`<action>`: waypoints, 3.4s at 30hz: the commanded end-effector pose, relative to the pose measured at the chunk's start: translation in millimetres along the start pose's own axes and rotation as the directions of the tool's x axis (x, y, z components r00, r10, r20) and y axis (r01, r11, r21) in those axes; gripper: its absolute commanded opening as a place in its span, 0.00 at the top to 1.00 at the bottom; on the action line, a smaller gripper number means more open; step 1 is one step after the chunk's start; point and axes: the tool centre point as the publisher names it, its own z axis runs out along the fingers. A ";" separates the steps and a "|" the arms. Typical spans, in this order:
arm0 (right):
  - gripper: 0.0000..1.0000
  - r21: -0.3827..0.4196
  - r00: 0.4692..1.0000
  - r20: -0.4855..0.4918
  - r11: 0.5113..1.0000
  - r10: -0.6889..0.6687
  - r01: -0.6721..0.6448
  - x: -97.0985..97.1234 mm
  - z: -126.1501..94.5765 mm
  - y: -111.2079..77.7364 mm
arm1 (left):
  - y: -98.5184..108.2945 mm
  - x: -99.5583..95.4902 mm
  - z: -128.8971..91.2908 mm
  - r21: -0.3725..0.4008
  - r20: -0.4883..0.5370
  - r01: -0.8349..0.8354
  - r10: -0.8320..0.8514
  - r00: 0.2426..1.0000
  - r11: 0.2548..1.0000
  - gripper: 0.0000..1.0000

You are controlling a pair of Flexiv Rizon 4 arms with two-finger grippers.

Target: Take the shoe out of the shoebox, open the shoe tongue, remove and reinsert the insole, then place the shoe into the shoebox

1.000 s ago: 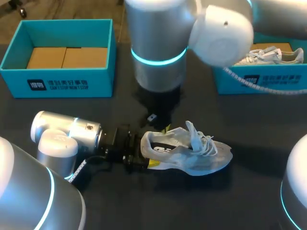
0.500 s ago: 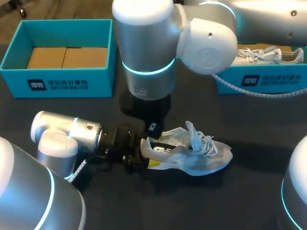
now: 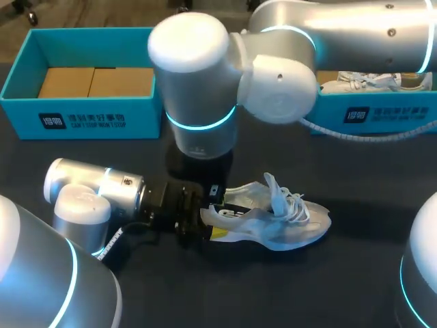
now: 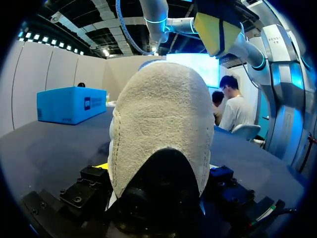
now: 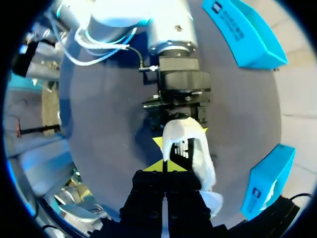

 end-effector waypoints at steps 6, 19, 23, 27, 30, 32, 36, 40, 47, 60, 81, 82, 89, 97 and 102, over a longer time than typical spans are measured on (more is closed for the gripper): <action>1.00 -0.035 1.000 -0.028 0.999 -0.005 0.004 -8.7 7.5 -9.9 | 0.3 -0.4 -0.2 0.000 0.000 0.000 0.000 1.000 1.000 1.00; 1.00 -0.036 0.996 -0.036 0.996 -0.077 0.075 -44.1 55.3 -24.6 | 0.3 -0.4 -0.2 0.000 0.000 0.000 0.000 1.000 1.000 1.00; 1.00 -0.036 0.995 -0.051 0.996 -0.082 0.081 -48.1 66.2 -27.5 | 0.3 -0.4 -0.2 0.000 0.000 0.000 0.000 1.000 1.000 1.00; 1.00 -0.047 0.995 -0.051 0.996 -0.082 0.080 -51.4 75.7 -34.0 | 0.3 -0.4 -0.2 0.000 0.000 0.000 0.000 1.000 1.000 1.00; 1.00 -0.058 0.996 -0.056 0.996 -0.072 0.068 -54.1 81.3 -42.7 | 0.3 -0.4 -0.2 0.000 0.000 0.000 0.000 1.000 1.000 1.00; 1.00 -0.060 0.996 -0.055 0.996 -0.063 0.060 -55.1 81.5 -49.6 | 0.3 -0.4 -0.2 0.000 0.000 0.000 0.000 1.000 1.000 1.00; 1.00 -0.049 0.998 -0.045 0.998 -0.052 0.050 -56.7 81.3 -63.6 | 0.3 -0.4 -0.2 0.000 0.000 0.000 0.000 1.000 1.000 1.00; 1.00 -0.075 0.998 -0.026 0.995 -0.065 0.063 -57.5 82.5 -68.3 | 0.3 -0.4 -0.2 0.000 0.000 0.000 0.000 1.000 1.000 1.00; 0.74 -0.079 0.997 -0.040 0.995 -0.070 0.067 -61.2 89.9 -66.9 | 0.3 -0.4 -0.2 0.000 0.000 0.000 0.000 1.000 1.000 1.00; 0.65 -0.074 0.991 -0.096 0.994 -0.093 0.086 -62.4 115.8 -61.5 | 0.3 -0.4 -0.2 0.000 0.000 0.000 0.000 1.000 1.000 1.00; 0.72 -0.039 0.952 -0.289 0.995 -0.102 0.094 -32.2 149.6 -57.5 | 0.3 -0.4 -0.2 0.000 0.000 0.000 0.000 1.000 1.000 1.00; 0.75 -0.045 0.948 -0.301 0.995 -0.103 0.094 -29.4 150.2 -58.7 | 0.3 -0.4 -0.2 0.000 0.000 0.000 0.000 1.000 1.000 1.00; 1.00 -0.039 0.938 -0.335 0.996 -0.090 0.082 -13.4 146.4 -69.9 | 0.3 -0.4 -0.2 0.000 0.000 0.000 0.000 1.000 1.000 1.00; 1.00 -0.120 0.962 -0.264 0.992 -0.075 0.044 -18.1 110.9 -80.4 | 0.3 -0.4 -0.2 0.000 0.000 0.000 0.000 1.000 1.000 1.00; 1.00 -0.169 0.970 -0.230 0.985 -0.074 0.035 -27.1 93.4 -85.2 | 0.3 -0.4 -0.2 0.000 0.000 0.000 0.000 1.000 1.000 1.00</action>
